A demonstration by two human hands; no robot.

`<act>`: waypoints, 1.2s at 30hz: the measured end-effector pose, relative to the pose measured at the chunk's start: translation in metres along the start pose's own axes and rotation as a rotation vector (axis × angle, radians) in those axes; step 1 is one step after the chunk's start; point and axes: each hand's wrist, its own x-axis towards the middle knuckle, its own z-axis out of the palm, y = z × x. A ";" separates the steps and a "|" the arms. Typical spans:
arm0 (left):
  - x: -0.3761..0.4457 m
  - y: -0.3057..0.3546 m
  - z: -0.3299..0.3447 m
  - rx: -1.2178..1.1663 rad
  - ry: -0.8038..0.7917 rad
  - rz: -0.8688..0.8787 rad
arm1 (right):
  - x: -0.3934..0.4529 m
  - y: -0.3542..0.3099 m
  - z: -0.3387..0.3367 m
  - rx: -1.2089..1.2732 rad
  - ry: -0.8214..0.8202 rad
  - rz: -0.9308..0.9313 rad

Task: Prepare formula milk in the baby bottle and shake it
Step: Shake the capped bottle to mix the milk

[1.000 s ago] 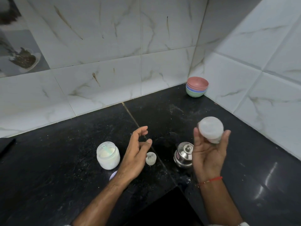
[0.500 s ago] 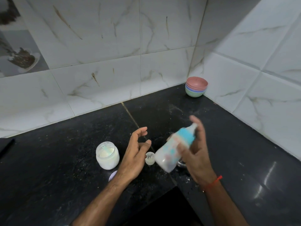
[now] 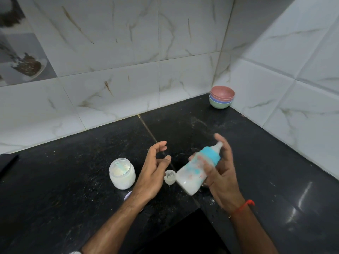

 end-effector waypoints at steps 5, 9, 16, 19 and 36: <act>-0.001 -0.001 -0.002 -0.006 0.008 -0.007 | 0.024 -0.010 -0.021 0.476 0.474 -0.177; -0.002 0.001 0.003 -0.001 0.000 0.000 | 0.007 -0.006 -0.006 0.146 0.043 -0.043; -0.003 -0.001 0.001 -0.003 -0.006 0.012 | 0.018 -0.006 -0.011 0.671 0.394 -0.039; -0.004 -0.001 0.001 -0.002 -0.012 0.003 | 0.016 0.002 -0.006 0.708 0.399 -0.001; 0.003 -0.007 0.001 -0.018 0.004 -0.020 | 0.002 0.008 -0.004 0.009 0.044 0.038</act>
